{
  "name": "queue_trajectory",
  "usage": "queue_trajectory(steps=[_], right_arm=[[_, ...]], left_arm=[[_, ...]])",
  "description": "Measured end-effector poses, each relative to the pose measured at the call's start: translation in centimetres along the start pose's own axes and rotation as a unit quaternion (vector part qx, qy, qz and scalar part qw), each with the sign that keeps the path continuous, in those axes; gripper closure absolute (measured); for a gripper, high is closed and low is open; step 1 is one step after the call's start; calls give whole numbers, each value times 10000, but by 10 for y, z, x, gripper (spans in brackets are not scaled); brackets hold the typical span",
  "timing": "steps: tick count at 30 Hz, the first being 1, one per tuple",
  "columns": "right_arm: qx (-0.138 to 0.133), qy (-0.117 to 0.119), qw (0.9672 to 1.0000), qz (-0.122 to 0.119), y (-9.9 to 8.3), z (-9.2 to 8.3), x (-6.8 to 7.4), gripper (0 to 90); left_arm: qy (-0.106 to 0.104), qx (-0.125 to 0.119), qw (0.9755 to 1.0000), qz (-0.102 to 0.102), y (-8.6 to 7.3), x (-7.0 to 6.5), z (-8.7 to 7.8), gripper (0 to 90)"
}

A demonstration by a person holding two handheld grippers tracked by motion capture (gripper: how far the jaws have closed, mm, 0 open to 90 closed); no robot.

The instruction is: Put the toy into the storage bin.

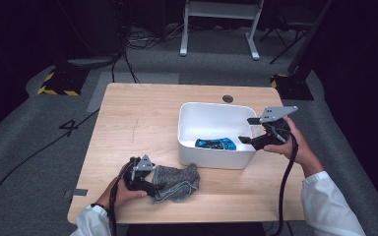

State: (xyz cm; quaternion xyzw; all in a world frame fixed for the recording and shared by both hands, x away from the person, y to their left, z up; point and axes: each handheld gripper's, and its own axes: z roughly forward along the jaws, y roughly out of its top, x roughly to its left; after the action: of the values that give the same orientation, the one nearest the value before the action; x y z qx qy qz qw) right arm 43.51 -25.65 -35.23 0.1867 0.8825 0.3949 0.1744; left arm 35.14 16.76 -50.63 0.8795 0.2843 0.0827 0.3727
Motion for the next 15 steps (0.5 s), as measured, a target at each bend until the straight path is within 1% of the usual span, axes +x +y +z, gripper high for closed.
queue_trajectory(steps=[2,6,10,12,15], right_arm=[[-57,-65,10000,-38,-1,-4,2,239],[-183,-98,9998,-24,-3,-12,5,233],[-206,-173,9996,-16,-6,-19,7,228],[-206,-260,9995,-3,-7,-22,9,224],[-245,-277,9993,2,-10,-26,11,224]], left_arm=[[0,0,10000,1,0,0,0,140],[7,3,10000,5,0,0,0,140],[7,2,10000,3,0,0,0,140],[8,0,10000,5,0,0,0,139],[10,2,10000,5,0,0,0,139]])
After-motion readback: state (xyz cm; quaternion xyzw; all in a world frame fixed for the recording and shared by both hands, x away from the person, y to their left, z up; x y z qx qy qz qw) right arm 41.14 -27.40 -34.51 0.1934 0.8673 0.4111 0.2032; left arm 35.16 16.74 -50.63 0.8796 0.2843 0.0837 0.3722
